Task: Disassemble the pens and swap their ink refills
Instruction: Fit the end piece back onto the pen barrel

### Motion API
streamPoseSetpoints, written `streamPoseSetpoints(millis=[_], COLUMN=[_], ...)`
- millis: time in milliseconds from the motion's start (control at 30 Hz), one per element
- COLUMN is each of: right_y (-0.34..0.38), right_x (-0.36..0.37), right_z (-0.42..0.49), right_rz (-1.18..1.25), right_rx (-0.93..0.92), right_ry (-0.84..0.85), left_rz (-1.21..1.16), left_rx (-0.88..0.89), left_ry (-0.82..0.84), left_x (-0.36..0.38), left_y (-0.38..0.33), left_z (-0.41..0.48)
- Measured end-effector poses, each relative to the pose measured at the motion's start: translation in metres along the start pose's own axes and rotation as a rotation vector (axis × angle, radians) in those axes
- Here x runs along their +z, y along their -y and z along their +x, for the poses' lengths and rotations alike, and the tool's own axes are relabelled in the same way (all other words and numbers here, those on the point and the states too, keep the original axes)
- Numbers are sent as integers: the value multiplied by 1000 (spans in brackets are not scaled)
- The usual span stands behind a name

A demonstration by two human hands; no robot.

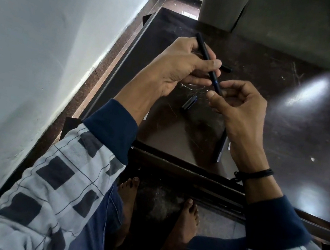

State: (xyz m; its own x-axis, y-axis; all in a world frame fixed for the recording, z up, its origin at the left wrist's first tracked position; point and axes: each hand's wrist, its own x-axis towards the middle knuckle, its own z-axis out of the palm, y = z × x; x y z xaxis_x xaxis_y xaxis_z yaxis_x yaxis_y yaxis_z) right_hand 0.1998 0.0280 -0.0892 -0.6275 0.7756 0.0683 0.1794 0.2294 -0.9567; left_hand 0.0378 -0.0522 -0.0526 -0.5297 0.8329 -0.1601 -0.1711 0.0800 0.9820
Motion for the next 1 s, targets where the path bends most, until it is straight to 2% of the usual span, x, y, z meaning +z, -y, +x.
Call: streamPoseSetpoints(millis=[533,800,1000], right_y=[-1,0,0], right_x=[1,5,2], right_z=[-1,-2,-1], right_rz=[-32,1,-45], right_rx=[8,21,23], right_ry=[-32,20,-28], left_rz=[15,26,13], left_rx=[-12,-32,-33], left_ry=[30,33,23], left_x=[-2,-4,-4], left_y=[2,0,0], left_z=[-1,-2,-1])
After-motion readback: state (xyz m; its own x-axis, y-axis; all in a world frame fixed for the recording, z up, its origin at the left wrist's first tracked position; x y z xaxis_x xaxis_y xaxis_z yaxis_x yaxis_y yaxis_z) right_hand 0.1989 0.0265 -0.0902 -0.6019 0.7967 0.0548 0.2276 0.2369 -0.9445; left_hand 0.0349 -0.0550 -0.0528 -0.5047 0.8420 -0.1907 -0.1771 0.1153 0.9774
